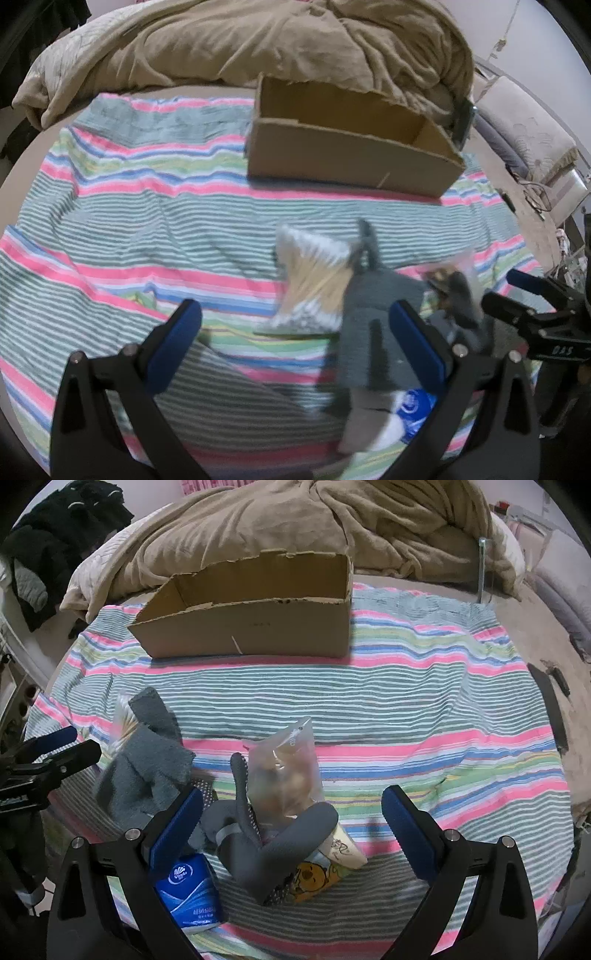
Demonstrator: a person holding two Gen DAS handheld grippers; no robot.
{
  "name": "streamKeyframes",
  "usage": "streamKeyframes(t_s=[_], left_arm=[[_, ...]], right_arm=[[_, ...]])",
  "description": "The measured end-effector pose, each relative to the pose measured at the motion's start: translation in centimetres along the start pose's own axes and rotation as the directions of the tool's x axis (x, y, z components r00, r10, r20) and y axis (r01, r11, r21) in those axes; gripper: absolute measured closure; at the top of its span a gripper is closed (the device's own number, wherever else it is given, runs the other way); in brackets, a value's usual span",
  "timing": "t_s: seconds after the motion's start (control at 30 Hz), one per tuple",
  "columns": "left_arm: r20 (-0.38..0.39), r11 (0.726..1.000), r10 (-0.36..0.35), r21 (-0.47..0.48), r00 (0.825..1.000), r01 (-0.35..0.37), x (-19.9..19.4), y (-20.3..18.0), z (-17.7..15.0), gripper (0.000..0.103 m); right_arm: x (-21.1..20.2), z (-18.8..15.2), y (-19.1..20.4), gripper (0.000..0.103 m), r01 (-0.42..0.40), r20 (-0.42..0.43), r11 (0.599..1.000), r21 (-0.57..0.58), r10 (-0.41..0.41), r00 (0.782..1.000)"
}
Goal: Organize objects
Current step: 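Grasp the cotton swab bag with the left tool while the right tool grasps the snack bag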
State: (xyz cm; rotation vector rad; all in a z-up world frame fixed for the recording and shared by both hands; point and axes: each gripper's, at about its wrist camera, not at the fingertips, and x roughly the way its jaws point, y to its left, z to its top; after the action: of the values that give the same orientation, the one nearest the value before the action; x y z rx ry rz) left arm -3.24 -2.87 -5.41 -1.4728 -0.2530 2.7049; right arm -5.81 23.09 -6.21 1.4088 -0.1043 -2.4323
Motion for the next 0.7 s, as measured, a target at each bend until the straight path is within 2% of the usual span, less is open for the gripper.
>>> streamKeyframes(t_s=[0.1, 0.27, 0.43, 0.57, 0.7], left_arm=[[-0.023, 1.000, -0.005, -0.003, 1.000, 0.005, 1.0, 0.6, 0.1, 0.013], [-0.032, 1.000, -0.017, 0.000, 0.999, 0.017, 2.1, 1.2, 0.6, 0.014], [-0.047, 0.999, -0.033, -0.002, 0.998, 0.033, 3.5, 1.5, 1.0, 0.034], [-0.059, 0.998, -0.058, 0.012, 0.997, 0.059, 4.2, 1.1, 1.3, 0.036], [-0.083, 0.994, -0.095, 0.053, 0.992, 0.100, 5.1, 0.2, 1.3, 0.036]], right_arm=[[0.7, 0.2, -0.2, 0.004, -0.007, -0.010, 1.000, -0.003, 0.007, 1.000], [1.7, 0.6, -0.4, 0.009, -0.015, -0.029, 1.000, 0.007, 0.015, 0.999], [1.3, 1.2, -1.2, 0.009, -0.017, -0.007, 1.000, 0.025, 0.017, 1.000], [1.7, 1.5, -2.2, 0.010, 0.007, -0.019, 0.999, 0.034, -0.007, 1.000], [2.7, 1.4, -2.4, 0.019, -0.007, -0.054, 1.000, 0.022, 0.008, 0.999]])
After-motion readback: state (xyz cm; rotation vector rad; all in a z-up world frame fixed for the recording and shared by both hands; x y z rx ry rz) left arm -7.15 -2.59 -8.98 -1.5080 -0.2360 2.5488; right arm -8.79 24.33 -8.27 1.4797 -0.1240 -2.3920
